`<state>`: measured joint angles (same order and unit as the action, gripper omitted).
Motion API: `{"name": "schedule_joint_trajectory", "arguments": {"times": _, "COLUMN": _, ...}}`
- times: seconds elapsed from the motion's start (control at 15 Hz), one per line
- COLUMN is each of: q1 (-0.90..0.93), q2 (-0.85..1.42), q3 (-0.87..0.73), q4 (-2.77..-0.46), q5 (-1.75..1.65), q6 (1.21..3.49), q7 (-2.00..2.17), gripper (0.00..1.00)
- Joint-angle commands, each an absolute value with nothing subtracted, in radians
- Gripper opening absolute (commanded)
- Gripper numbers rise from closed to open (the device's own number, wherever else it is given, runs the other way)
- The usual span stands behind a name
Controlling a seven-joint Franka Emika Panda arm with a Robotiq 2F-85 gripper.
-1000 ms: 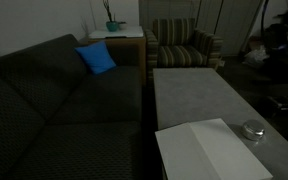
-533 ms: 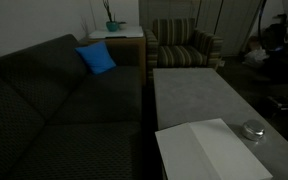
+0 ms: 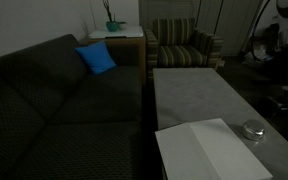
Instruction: Remove the lid from the bottle, put the lid on the table, pick up the lid and put it back on the bottle
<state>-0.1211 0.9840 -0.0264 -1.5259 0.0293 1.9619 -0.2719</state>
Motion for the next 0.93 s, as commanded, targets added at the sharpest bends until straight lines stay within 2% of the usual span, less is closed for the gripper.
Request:
{"name": "schedule_joint_trajectory", "arguments": {"times": 0.0, "q1": -0.153, "q2": 1.077, "q3": 0.004, "q4": -1.464, "q5": 0.05, "q6": 2.011, "q7": -0.268, "gripper": 1.0}}
{"name": "schedule_joint_trajectory", "arguments": {"times": 0.47, "q1": -0.151, "q2": 1.109, "q3": 0.007, "q4": -1.444, "q5": 0.037, "q6": 1.997, "q7": -0.268, "gripper": 1.0}}
{"name": "schedule_joint_trajectory", "arguments": {"times": 0.87, "q1": -0.085, "q2": 1.164, "q3": -0.016, "q4": -1.417, "q5": -0.073, "q6": 2.179, "q7": -0.235, "gripper": 1.0}}
